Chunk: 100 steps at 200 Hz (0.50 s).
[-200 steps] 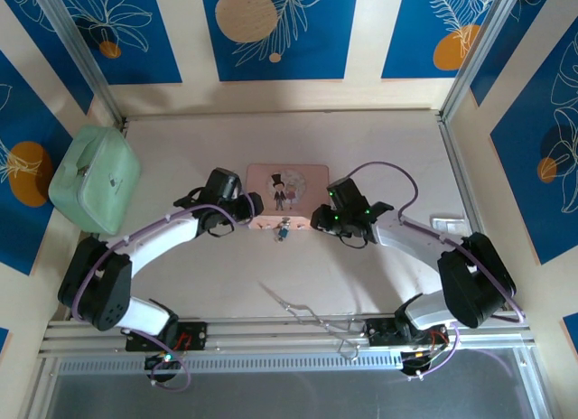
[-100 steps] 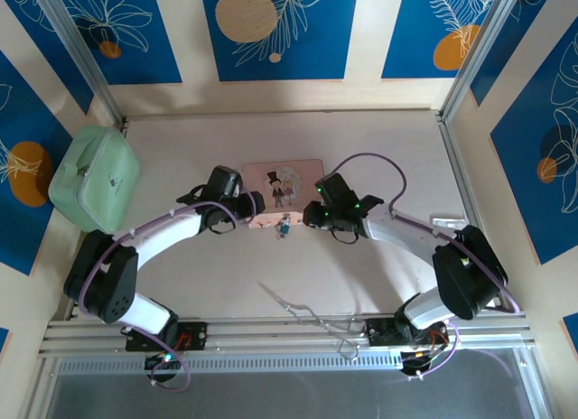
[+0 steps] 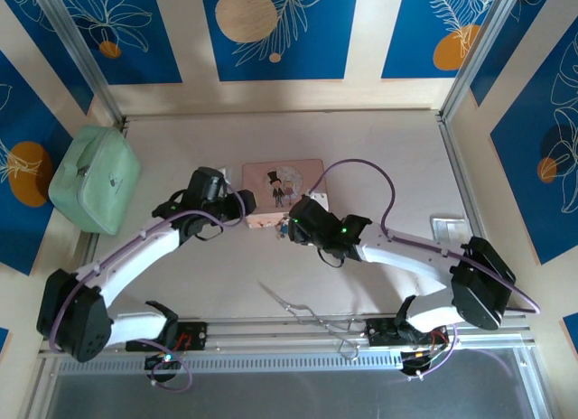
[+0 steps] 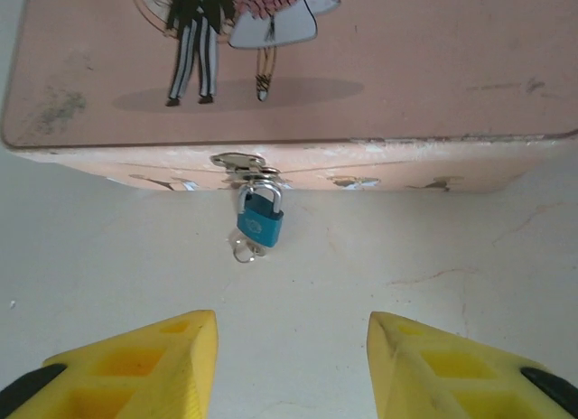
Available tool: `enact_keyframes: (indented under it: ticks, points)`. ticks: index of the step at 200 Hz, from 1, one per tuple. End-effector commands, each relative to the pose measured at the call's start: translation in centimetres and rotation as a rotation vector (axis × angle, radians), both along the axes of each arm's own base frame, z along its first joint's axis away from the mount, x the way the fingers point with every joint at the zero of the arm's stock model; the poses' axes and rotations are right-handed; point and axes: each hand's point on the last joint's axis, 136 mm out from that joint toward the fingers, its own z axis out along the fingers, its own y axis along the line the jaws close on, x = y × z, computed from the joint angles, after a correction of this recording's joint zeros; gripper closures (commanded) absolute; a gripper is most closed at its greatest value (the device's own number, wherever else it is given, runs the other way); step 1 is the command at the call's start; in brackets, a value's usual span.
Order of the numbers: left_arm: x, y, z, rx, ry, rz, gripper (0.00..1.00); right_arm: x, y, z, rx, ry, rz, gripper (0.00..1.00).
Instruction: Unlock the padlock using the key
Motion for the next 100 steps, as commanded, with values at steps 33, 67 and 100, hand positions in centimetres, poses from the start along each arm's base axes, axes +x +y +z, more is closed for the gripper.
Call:
enact_keyframes:
  ticks: [33, 67, 100]
  points:
    - [-2.0, -1.1, 0.1, -0.120, 0.032, -0.062, 0.35, 0.1, 3.0, -3.2, 0.029, 0.060, 0.004, 0.53]
    - [-1.6, -1.9, -0.6, -0.139, 0.050, -0.076, 0.38, 0.7, 3.8, -5.2, 0.010, 0.041, -0.015, 0.43]
    - [-1.5, -2.1, -0.2, -0.137, 0.029, -0.102, 0.38, 2.2, 3.9, -5.9, 0.004, 0.025, -0.059, 0.38]
